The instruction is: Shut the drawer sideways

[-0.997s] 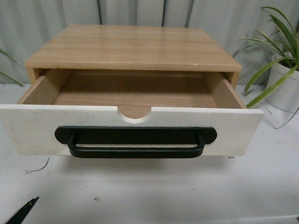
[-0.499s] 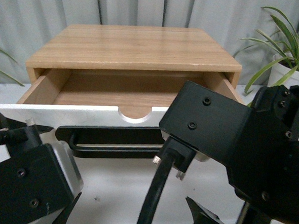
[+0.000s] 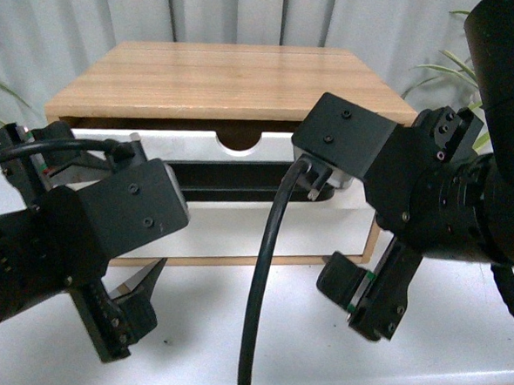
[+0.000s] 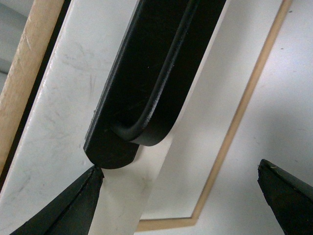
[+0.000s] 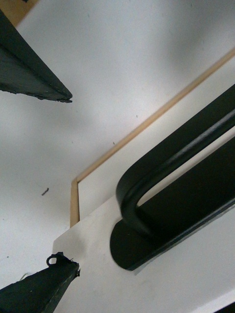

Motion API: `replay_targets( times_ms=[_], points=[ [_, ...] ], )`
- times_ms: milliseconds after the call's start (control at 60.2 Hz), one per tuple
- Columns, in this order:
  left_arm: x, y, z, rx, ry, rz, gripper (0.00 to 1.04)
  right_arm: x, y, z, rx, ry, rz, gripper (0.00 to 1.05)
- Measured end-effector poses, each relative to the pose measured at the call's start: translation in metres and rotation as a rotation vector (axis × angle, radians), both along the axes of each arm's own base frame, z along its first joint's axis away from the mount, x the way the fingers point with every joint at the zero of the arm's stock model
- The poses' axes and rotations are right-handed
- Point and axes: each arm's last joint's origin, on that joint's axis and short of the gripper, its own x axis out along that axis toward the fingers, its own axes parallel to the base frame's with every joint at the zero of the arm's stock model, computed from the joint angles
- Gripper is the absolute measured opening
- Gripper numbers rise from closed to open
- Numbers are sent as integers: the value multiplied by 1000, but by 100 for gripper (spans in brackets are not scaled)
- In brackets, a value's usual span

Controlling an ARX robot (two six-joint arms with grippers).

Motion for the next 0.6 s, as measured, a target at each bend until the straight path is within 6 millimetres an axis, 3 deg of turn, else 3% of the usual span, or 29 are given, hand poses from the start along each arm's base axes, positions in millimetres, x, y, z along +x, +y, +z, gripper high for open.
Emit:
replay_targets(
  times_ms=[166,332,465,598],
  points=[
    [31,-4,0,17,-18,43,98,31,-7,2,10,-17,-21,98],
    [40,-5,-2,27,-1,58,98,47,-11,-3,21,-4,-33,98],
    [42,-6,2,14,-6,50,98,46,-10,0,39,-9,-21,98],
    [30,-4,14,-15,-41,37,98,22,-15,11,64,-26,-7,98]
  ],
)
